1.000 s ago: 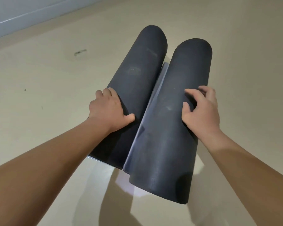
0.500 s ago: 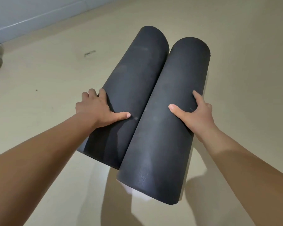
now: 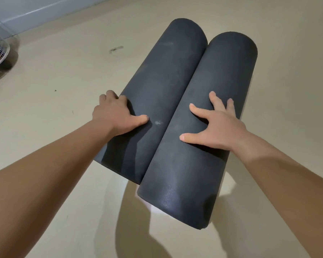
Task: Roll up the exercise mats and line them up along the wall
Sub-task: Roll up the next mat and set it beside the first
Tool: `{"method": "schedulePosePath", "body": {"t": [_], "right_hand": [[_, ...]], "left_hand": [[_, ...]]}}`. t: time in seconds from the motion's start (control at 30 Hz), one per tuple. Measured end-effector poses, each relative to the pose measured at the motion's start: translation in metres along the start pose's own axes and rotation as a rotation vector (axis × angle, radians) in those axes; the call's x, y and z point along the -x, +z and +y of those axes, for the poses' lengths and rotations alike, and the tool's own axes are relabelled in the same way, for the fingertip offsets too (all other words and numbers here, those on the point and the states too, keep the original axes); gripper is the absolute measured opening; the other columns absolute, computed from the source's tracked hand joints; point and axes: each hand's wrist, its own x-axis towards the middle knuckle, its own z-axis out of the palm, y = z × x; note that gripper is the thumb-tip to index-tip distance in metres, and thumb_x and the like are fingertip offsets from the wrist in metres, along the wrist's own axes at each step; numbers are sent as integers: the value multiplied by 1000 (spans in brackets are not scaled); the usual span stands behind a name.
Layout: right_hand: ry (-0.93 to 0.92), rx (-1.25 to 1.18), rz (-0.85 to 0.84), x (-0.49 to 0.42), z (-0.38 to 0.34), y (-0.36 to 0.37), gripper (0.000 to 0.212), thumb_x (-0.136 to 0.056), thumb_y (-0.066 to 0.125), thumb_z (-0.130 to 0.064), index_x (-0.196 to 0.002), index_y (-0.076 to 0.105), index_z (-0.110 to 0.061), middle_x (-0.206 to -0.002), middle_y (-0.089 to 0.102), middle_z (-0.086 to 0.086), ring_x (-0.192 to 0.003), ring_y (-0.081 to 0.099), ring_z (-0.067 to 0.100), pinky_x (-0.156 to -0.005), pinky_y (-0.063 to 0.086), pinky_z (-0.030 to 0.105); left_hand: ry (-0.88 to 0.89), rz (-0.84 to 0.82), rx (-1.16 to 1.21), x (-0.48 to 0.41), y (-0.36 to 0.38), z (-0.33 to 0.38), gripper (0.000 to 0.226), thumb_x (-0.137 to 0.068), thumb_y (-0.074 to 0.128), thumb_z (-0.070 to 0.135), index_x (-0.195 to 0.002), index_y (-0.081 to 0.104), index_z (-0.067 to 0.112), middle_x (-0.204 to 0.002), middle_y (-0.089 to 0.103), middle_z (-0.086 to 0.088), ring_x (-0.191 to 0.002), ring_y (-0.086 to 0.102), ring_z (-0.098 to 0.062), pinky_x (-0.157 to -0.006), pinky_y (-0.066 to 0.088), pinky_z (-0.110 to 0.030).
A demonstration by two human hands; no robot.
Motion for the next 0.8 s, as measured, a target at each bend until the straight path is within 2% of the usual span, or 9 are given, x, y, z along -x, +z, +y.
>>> {"method": "schedulePosePath", "body": {"t": [0.1, 0.2, 0.3, 0.37, 0.4, 0.5, 0.63, 0.73, 0.8], "right_hand": [[-6, 57, -15, -1, -3, -5, 102, -68, 74, -84, -156, 26, -66, -174, -15, -20, -161, -18, 33, -117, 33, 59], [-28, 203, 43, -5, -16, 15, 98, -73, 62, -92, -157, 23, -62, -175, -16, -14, -160, -17, 39, -117, 31, 61], [-29, 290, 72, -17, -33, 26, 97, -74, 59, -93, -158, 26, -58, -176, -14, -8, -159, -16, 45, -115, 30, 64], [-19, 316, 67, -21, -35, 25, 97, -72, 60, -94, -157, 27, -58, -176, -13, -6, -158, -15, 47, -115, 29, 66], [-18, 335, 69, -21, -35, 26, 97, -72, 59, -94, -157, 27, -58, -176, -13, -5, -158, -15, 47, -114, 29, 66], [-19, 405, 79, -21, -36, 34, 96, -75, 52, -96, -158, 24, -57, -176, -14, -2, -157, -17, 50, -115, 27, 68], [-42, 492, 75, -28, -55, 39, 95, -78, 46, -96, -160, 20, -56, -176, -15, 2, -156, -17, 52, -115, 20, 72], [-38, 485, 65, -31, -62, 39, 95, -79, 47, -96, -161, 21, -55, -177, -13, 2, -156, -18, 51, -116, 18, 72], [-36, 436, 89, -31, -62, 38, 97, -76, 51, -96, -160, 26, -53, -177, -11, 2, -158, -17, 48, -117, 17, 72]], "left_hand": [[11, 18, 6, -3, -2, 2, 88, -75, 58, 81, -140, 47, 22, -128, 53, -10, -120, 51, -35, -88, 47, -44], [-36, -36, 120, -11, -10, -15, 84, -79, 61, 74, -141, 43, 20, -127, 64, -8, -101, 54, -33, -84, 45, -39], [-25, -205, 230, -8, -12, -28, 107, -67, 71, 88, -149, 40, 27, -135, 57, 5, -117, 57, -29, -95, 46, -40], [-4, -256, 152, -4, -5, -26, 139, -42, 74, 100, -153, 30, 28, -145, 50, 1, -130, 54, -31, -103, 49, -48], [-1, -249, 98, -2, -1, -25, 147, -33, 72, 102, -153, 26, 30, -148, 47, -3, -133, 52, -33, -104, 50, -52], [-12, -276, 195, -10, 6, -37, 141, -26, 79, 98, -144, 33, 35, -142, 51, 3, -128, 56, -30, -105, 51, -54], [18, -277, 386, -16, 3, -59, 141, -32, 91, 87, -152, 29, 46, -145, 52, 11, -133, 56, -22, -112, 48, -52], [30, -174, 256, -1, -1, -45, 138, -38, 80, 91, -151, 29, 29, -141, 44, 0, -136, 46, -28, -111, 45, -54], [98, -81, 143, 9, -4, -35, 139, -50, 76, 90, -159, 21, 22, -156, 32, -6, -148, 30, -32, -116, 40, -55]]}}
